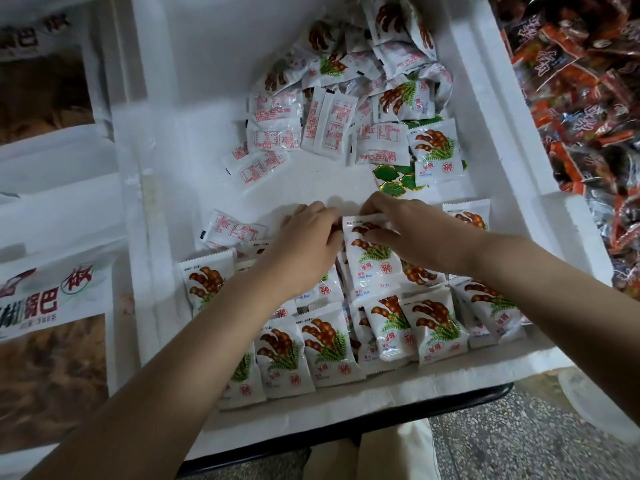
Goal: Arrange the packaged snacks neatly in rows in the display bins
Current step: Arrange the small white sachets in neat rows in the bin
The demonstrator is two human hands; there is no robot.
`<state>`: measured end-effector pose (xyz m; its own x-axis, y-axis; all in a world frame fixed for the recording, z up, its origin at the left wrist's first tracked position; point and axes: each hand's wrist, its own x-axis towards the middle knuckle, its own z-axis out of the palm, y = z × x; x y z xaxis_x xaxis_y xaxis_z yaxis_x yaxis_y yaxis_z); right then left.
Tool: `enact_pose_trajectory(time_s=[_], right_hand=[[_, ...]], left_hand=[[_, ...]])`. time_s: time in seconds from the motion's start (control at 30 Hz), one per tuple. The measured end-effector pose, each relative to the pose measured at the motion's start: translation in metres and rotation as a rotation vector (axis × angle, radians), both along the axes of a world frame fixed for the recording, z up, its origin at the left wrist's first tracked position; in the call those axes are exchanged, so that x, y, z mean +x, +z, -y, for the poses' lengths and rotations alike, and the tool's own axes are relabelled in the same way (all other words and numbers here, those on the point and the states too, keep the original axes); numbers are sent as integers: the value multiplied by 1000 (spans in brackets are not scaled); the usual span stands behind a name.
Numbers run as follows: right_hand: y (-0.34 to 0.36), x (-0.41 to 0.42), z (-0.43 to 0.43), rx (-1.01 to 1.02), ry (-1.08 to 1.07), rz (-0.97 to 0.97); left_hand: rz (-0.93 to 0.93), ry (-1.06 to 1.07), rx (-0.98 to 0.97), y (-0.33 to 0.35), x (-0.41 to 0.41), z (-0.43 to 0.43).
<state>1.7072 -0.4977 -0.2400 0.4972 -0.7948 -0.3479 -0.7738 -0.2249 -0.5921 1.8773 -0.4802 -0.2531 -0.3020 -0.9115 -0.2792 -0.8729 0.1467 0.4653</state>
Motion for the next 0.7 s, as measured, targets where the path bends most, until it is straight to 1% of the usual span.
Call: enact_pose_trajectory(time_s=[0.13, 0.17, 0.27, 0.33, 0.43, 0.5, 0.6, 0.7], right_hand=[[-6, 0, -5, -27, 111, 41], [-7, 0, -6, -27, 118, 51], [-6, -3, -9, -29, 98, 36], [-4, -3, -11, -29, 100, 12], [1, 2, -11, -42, 129, -27], [5, 10, -6, -84, 123, -29], [10, 37, 3, -159, 65, 58], [6, 79, 13, -148, 52, 148]], left_hand=[[-100, 75, -86, 6, 5, -20], [-96, 77, -96, 7, 7, -24], [8, 5, -128, 8, 14, -38], [31, -9, -149, 9, 17, -43], [56, 25, -173, 12, 25, -49], [86, 68, -242, 13, 38, -56], [130, 189, -350, 12, 64, -69], [162, 247, -361, 10, 86, -81]])
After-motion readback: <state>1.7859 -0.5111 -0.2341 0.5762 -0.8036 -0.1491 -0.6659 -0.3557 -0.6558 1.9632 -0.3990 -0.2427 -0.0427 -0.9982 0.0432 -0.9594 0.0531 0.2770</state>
